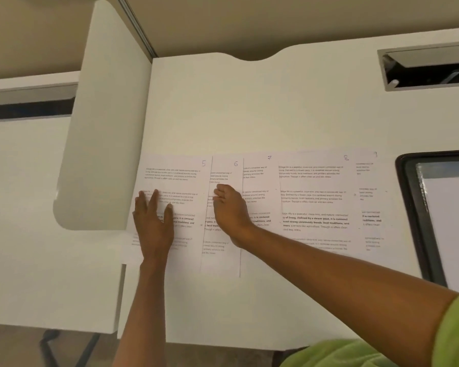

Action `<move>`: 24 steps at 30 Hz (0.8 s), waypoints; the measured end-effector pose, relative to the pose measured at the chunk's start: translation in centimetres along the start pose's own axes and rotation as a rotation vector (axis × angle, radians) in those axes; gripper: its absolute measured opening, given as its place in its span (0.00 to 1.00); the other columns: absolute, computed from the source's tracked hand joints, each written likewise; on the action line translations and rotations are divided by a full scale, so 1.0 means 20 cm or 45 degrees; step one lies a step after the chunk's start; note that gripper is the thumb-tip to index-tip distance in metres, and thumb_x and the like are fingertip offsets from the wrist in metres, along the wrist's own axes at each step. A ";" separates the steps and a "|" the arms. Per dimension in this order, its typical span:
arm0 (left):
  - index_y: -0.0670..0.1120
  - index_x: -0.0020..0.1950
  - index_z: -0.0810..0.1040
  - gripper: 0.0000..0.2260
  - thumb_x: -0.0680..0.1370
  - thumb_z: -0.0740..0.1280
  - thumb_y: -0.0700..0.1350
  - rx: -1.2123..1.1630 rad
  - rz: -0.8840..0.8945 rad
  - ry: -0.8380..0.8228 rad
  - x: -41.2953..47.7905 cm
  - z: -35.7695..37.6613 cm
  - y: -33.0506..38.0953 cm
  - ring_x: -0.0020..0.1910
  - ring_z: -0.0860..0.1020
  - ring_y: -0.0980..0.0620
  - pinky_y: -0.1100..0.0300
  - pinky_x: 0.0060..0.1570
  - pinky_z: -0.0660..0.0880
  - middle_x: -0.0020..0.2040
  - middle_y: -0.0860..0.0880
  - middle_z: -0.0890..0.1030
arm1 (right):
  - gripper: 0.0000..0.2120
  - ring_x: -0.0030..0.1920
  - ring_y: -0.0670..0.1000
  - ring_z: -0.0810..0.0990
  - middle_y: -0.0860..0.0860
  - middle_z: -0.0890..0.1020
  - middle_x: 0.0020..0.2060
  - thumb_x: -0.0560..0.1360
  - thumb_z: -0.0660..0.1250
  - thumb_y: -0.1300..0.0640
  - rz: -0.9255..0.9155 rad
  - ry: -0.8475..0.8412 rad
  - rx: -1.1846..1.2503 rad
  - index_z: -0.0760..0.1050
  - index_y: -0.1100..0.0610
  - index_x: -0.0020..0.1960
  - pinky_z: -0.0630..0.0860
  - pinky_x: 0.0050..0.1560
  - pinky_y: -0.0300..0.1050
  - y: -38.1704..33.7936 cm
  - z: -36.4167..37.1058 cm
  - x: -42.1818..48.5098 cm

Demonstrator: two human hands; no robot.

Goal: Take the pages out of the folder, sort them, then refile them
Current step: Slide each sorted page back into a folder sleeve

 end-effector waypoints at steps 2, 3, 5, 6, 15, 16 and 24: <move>0.48 0.83 0.64 0.25 0.86 0.64 0.50 0.002 -0.030 0.027 -0.01 0.02 0.00 0.84 0.52 0.44 0.43 0.83 0.50 0.85 0.44 0.55 | 0.22 0.62 0.44 0.73 0.50 0.73 0.73 0.83 0.57 0.63 0.008 0.019 -0.002 0.67 0.55 0.77 0.69 0.41 0.26 0.00 0.02 0.02; 0.49 0.83 0.64 0.26 0.86 0.63 0.51 0.006 -0.038 0.045 -0.01 0.03 0.00 0.84 0.52 0.44 0.44 0.83 0.49 0.85 0.44 0.55 | 0.22 0.63 0.45 0.73 0.50 0.73 0.72 0.83 0.57 0.63 0.014 0.026 0.005 0.67 0.56 0.77 0.70 0.44 0.27 0.00 0.03 0.03; 0.49 0.83 0.63 0.25 0.86 0.63 0.51 0.014 -0.038 0.076 -0.02 0.04 0.01 0.85 0.51 0.44 0.44 0.83 0.47 0.86 0.44 0.55 | 0.23 0.65 0.47 0.74 0.50 0.74 0.72 0.82 0.58 0.63 0.043 0.040 0.022 0.67 0.56 0.77 0.76 0.55 0.36 -0.01 0.06 0.03; 0.49 0.84 0.63 0.25 0.87 0.62 0.52 0.014 -0.035 0.084 -0.02 0.05 0.01 0.85 0.50 0.44 0.44 0.83 0.46 0.86 0.44 0.54 | 0.23 0.66 0.49 0.75 0.51 0.75 0.71 0.82 0.58 0.62 0.064 0.051 0.030 0.67 0.56 0.76 0.78 0.61 0.43 -0.02 0.07 0.03; 0.47 0.84 0.63 0.27 0.85 0.57 0.55 -0.012 -0.029 0.136 -0.04 0.07 0.03 0.85 0.50 0.44 0.44 0.83 0.45 0.85 0.43 0.55 | 0.10 0.40 0.50 0.79 0.49 0.81 0.41 0.74 0.69 0.60 0.018 0.093 -0.067 0.81 0.60 0.55 0.82 0.49 0.57 -0.07 0.14 0.08; 0.47 0.83 0.63 0.27 0.86 0.58 0.54 -0.009 -0.032 0.140 -0.04 0.08 0.02 0.85 0.51 0.44 0.43 0.83 0.45 0.85 0.43 0.55 | 0.07 0.39 0.51 0.79 0.48 0.81 0.39 0.74 0.70 0.60 -0.039 0.084 -0.138 0.81 0.60 0.50 0.82 0.47 0.57 -0.08 0.15 0.08; 0.48 0.84 0.62 0.25 0.87 0.61 0.50 0.011 -0.067 0.128 -0.02 0.04 0.05 0.84 0.53 0.44 0.42 0.82 0.49 0.85 0.44 0.57 | 0.07 0.44 0.52 0.83 0.51 0.85 0.46 0.77 0.66 0.66 -0.124 0.031 -0.317 0.80 0.59 0.52 0.84 0.47 0.52 -0.03 0.20 0.03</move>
Point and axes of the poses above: each hand's wrist, its own x-axis towards the middle knuckle, its own z-axis out of the palm, y = z × x, the point moved 4 cm from there along x, towards the middle knuckle
